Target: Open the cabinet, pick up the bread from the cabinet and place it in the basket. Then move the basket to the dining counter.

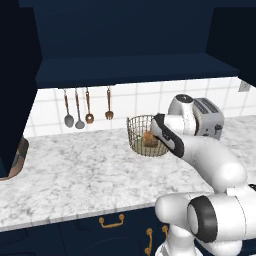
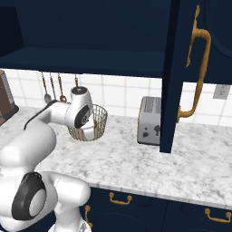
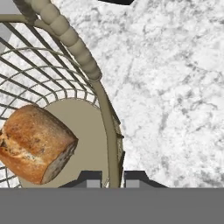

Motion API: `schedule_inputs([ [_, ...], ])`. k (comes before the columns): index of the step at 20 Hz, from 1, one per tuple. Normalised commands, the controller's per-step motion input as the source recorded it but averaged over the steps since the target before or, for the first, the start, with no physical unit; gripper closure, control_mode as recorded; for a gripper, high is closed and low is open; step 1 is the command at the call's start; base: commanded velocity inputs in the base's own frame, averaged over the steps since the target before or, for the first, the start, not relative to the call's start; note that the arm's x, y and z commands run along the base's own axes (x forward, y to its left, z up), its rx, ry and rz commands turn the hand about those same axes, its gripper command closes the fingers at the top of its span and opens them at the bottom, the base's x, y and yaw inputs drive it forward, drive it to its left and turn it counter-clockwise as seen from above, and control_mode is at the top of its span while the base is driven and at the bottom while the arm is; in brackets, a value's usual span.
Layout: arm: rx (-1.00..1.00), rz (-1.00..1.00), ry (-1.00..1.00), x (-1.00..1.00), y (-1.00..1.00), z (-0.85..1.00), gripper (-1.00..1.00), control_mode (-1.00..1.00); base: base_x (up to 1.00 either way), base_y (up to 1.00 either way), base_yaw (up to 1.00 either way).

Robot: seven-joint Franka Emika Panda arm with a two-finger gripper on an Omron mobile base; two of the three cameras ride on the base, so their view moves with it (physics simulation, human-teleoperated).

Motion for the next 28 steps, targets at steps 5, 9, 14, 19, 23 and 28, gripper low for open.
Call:
schedule_inputs([
  [5,0.0,-0.19,0.01,-0.73,-0.09,0.62,1.0,-1.0,0.0,0.0,0.0],
  [9,0.0,-0.15,0.04,-0.89,-0.01,0.53,1.0,-1.0,0.0,0.0,0.0],
  [14,0.0,-0.05,0.06,-0.59,-0.05,0.37,1.0,-1.0,0.0,0.0,0.0],
  [19,-0.03,-0.01,0.06,-0.05,0.0,0.37,1.0,-1.0,0.0,0.0,0.0],
  [23,-0.02,-0.01,0.0,-0.05,0.0,0.26,1.0,-1.0,0.0,0.0,0.0],
  [28,-0.01,0.0,0.0,-0.06,0.0,0.04,1.0,1.0,-0.3,-0.02,0.0],
])
